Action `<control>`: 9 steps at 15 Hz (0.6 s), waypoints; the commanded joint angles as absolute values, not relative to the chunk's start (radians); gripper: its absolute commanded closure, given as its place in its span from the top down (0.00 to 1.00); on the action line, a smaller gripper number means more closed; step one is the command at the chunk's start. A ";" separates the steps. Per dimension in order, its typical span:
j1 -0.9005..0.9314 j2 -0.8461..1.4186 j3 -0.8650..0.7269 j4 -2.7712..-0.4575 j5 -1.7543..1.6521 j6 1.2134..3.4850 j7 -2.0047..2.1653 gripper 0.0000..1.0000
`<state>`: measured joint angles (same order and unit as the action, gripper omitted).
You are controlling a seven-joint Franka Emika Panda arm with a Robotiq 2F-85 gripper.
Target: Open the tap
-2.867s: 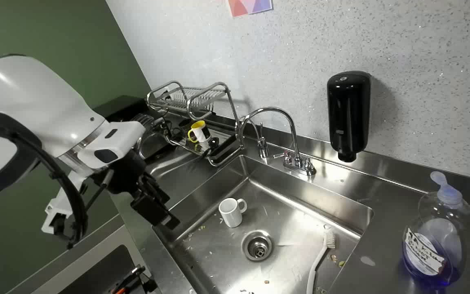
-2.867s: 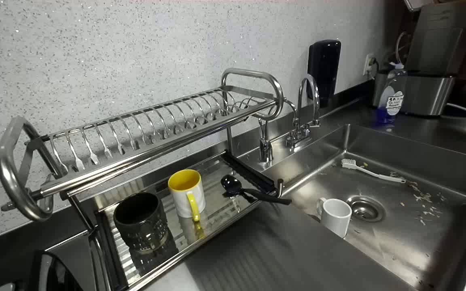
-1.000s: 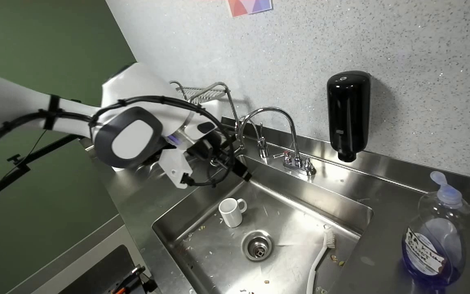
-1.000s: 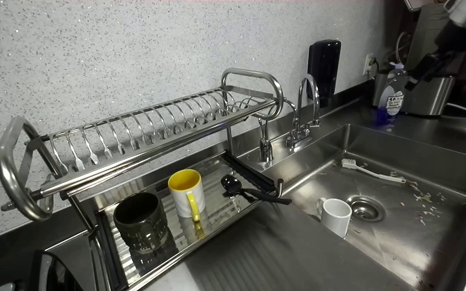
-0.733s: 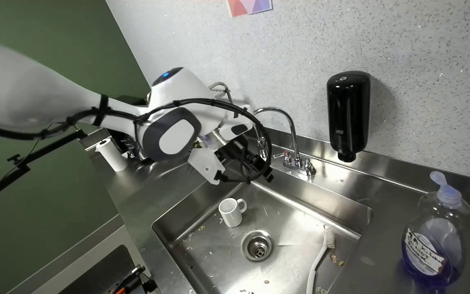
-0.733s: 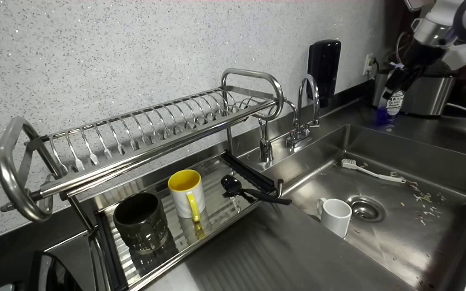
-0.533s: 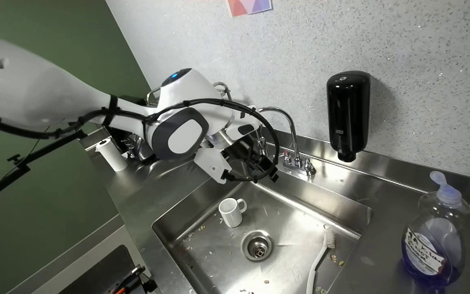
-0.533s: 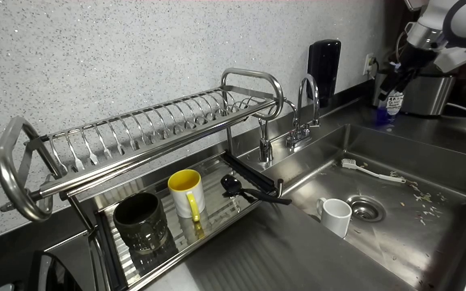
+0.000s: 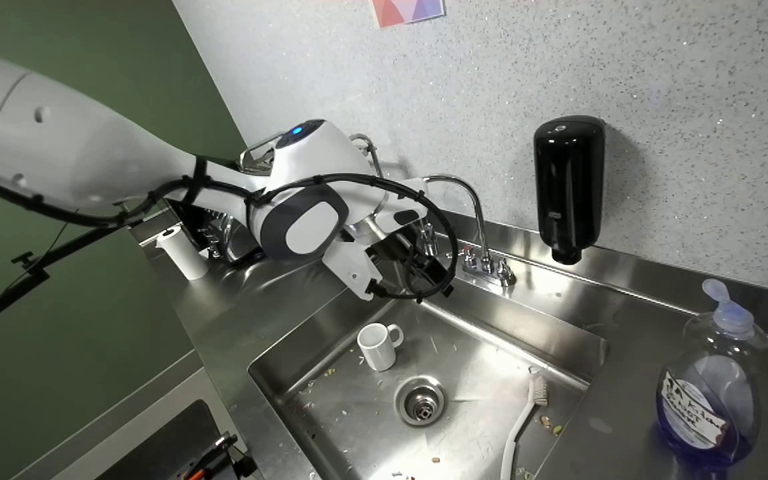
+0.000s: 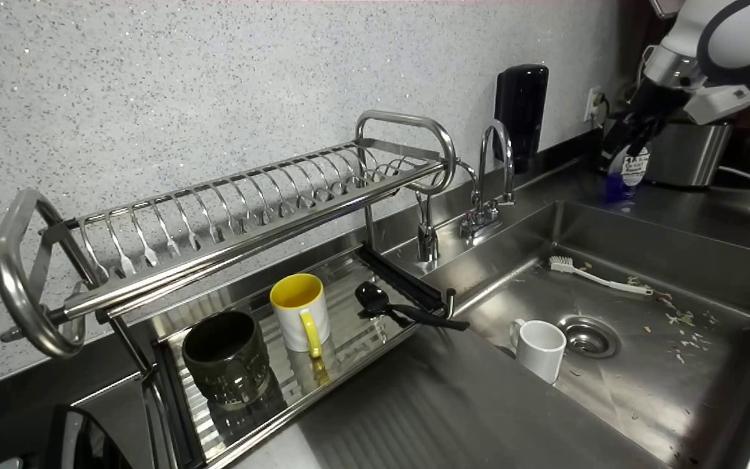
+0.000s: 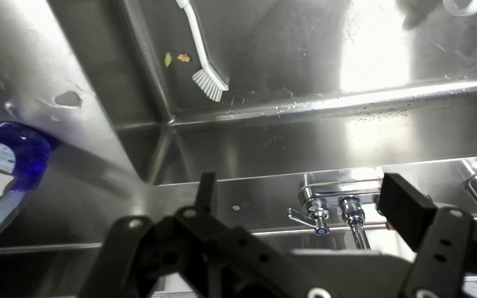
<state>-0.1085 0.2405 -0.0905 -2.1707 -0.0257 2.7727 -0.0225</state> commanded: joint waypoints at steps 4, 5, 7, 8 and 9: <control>-0.153 0.511 -0.002 -1.900 0.123 2.762 -0.096 1.00; -0.157 0.550 -0.002 -1.851 0.122 2.751 -0.089 1.00; -0.159 0.620 -0.007 -1.760 0.108 2.724 -0.075 1.00; -0.158 0.653 -0.010 -1.716 0.102 2.712 -0.069 1.00; -0.162 0.684 -0.008 -1.673 0.101 2.699 -0.071 0.75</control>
